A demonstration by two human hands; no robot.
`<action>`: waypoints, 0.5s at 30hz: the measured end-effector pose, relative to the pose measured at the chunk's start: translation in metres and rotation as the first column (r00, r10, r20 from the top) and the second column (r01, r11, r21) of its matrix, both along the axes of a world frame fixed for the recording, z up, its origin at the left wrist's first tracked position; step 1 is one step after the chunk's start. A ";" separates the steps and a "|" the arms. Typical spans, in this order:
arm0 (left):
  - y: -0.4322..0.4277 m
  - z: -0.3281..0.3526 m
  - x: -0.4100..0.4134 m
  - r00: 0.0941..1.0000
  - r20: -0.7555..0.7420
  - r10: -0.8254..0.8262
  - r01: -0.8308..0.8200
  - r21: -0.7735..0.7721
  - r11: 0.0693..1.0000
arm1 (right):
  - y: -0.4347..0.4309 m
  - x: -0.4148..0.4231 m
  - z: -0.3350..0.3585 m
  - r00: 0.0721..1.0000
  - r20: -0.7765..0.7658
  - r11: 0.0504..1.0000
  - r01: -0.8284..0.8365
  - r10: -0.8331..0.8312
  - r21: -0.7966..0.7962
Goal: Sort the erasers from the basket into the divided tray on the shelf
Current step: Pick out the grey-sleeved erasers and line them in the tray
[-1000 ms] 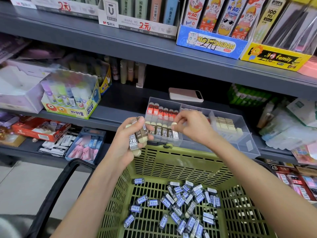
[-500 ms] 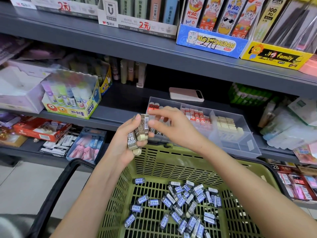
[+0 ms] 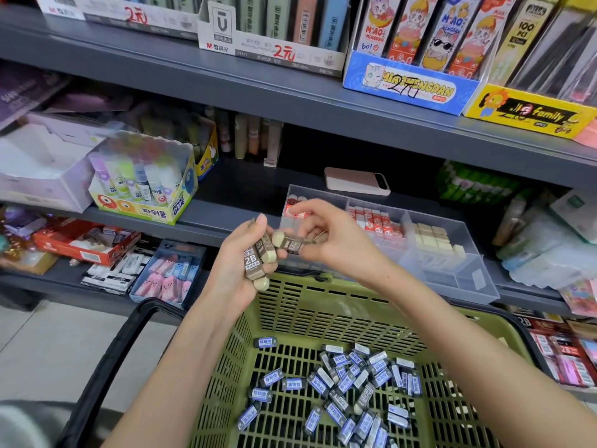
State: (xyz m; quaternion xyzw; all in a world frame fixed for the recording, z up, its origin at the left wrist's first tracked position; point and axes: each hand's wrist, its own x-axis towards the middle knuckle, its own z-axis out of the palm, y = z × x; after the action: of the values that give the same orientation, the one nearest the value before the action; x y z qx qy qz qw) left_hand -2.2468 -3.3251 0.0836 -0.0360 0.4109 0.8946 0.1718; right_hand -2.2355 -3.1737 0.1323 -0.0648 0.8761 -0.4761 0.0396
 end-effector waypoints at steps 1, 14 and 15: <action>0.000 0.000 0.000 1.000 -0.010 -0.003 0.003 -0.006 1.000 | 0.000 0.000 -0.001 0.999 -0.006 0.997 -0.037 0.038 0.062; -0.009 -0.004 -0.009 0.960 0.164 0.225 -0.236 0.050 0.970 | -0.006 -0.024 -0.013 0.948 0.202 0.936 0.287 -0.246 -0.202; -0.009 -0.004 -0.009 0.954 0.181 0.238 -0.250 0.044 0.967 | -0.008 -0.025 -0.016 0.942 0.202 0.941 0.301 -0.268 -0.155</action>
State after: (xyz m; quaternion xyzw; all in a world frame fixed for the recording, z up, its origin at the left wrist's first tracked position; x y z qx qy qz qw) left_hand -2.2556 -3.3338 0.0796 -0.1587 0.3567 0.9156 0.0962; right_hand -2.2604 -3.1821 0.1161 0.1023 0.8214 -0.5595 0.0422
